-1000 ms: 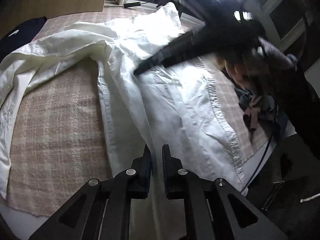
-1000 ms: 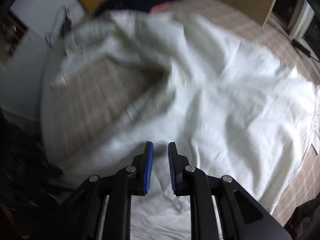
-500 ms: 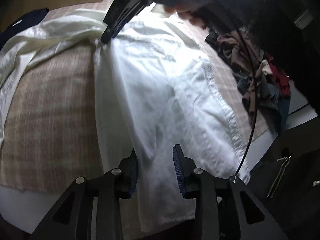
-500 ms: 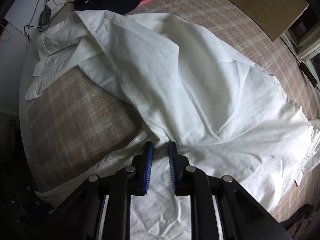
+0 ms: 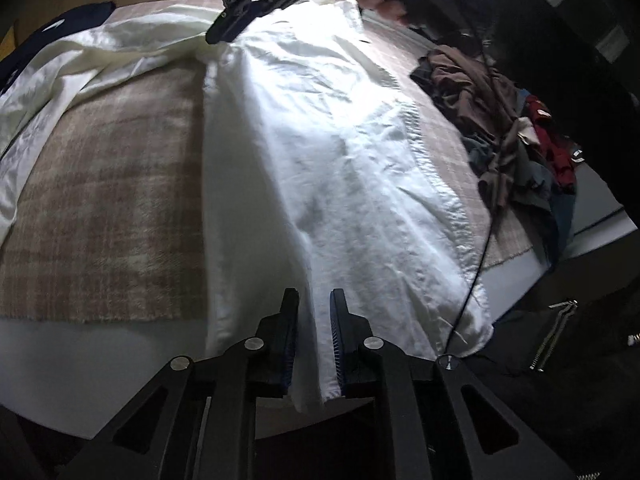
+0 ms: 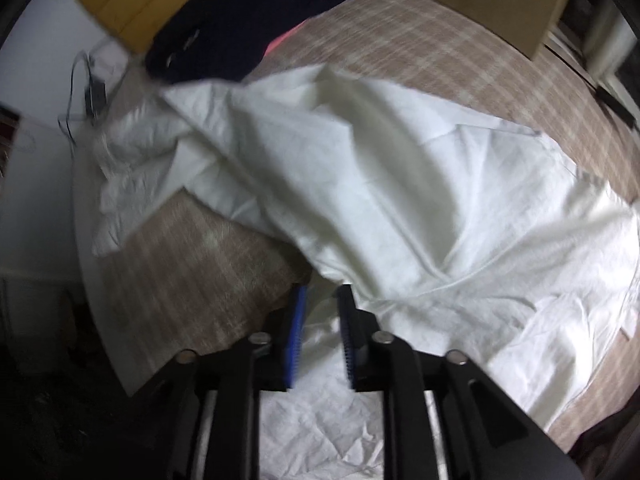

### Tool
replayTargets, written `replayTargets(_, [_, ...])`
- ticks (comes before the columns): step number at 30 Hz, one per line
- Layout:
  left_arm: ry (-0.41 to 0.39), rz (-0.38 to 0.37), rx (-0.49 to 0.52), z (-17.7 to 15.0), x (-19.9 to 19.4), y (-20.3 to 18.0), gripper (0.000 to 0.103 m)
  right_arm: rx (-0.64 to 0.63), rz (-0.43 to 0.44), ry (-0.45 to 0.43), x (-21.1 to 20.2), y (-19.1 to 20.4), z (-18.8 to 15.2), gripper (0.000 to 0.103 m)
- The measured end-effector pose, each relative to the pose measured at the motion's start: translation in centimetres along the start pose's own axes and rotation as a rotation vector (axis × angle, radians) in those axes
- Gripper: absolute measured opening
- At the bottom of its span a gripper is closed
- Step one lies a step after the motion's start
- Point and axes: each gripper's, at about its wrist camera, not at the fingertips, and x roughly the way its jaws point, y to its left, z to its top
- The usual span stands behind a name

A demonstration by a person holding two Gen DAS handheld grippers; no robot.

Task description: Fold clothes

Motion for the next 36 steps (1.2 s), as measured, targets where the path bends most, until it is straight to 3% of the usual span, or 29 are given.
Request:
replayTargets(3, [-0.002,0.003,0.001,-0.4,0.2,0.3,0.017,-0.059,-0.108,0.041,1.4,0.9,0.0,0.029])
replayTargets(4, [0.0,-0.001,0.008,-0.5,0.3,0.3,0.016,-0.074,-0.122,0.041,1.7,0.9,-0.1,0.025])
replayTargets(5, [0.0,-0.008,0.013,-0.6,0.4,0.2,0.013,-0.084,-0.127,0.037,1.8,0.8,-0.1,0.014])
replayTargets(7, [-0.005,-0.02,0.021,-0.8,0.2,0.1,0.006,-0.085,-0.119,0.018,1.6,0.4,-0.2,0.008])
replayTargets(10, [-0.021,-0.023,0.02,-1.3,-0.5,0.0,0.006,-0.035,-0.044,-0.054,0.0,-0.9,-0.3,0.005])
replayTargets(17, [-0.035,0.001,-0.091,-3.0,-2.1,2.8,0.007,0.276,0.257,-0.18,-0.7,-6.6,-1.5,0.004])
replayTargets(19, [-0.014,0.012,-0.116,-3.1,-1.9,3.4,0.02,0.302,0.262,-0.182,0.9,-4.9,-0.4,0.005])
replayTargets(22, [0.004,0.051,-0.138,-2.9,-1.8,4.0,0.031,0.285,0.248,-0.163,2.1,-2.9,0.1,0.007])
replayTargets(26, [-0.01,0.054,-0.136,-2.8,-3.0,3.3,0.032,0.318,0.275,-0.167,1.1,-2.7,-0.5,0.012])
replayTargets(31, [0.009,0.037,-0.068,-2.8,-2.8,1.6,0.032,0.285,0.268,-0.255,-3.4,-2.2,-5.1,0.03])
replayTargets(34, [0.047,0.052,-0.021,-2.1,-0.9,0.9,0.032,0.302,0.296,-0.305,-5.5,-1.7,-8.9,0.032])
replayTargets(35, [0.064,0.054,-0.015,-1.9,-0.1,0.9,0.03,0.309,0.303,-0.32,-6.0,-1.5,-10.5,0.033])
replayTargets(36, [0.075,0.057,-0.01,-1.9,0.2,0.9,0.018,0.316,0.307,-0.333,-6.5,-1.4,-12.2,0.034])
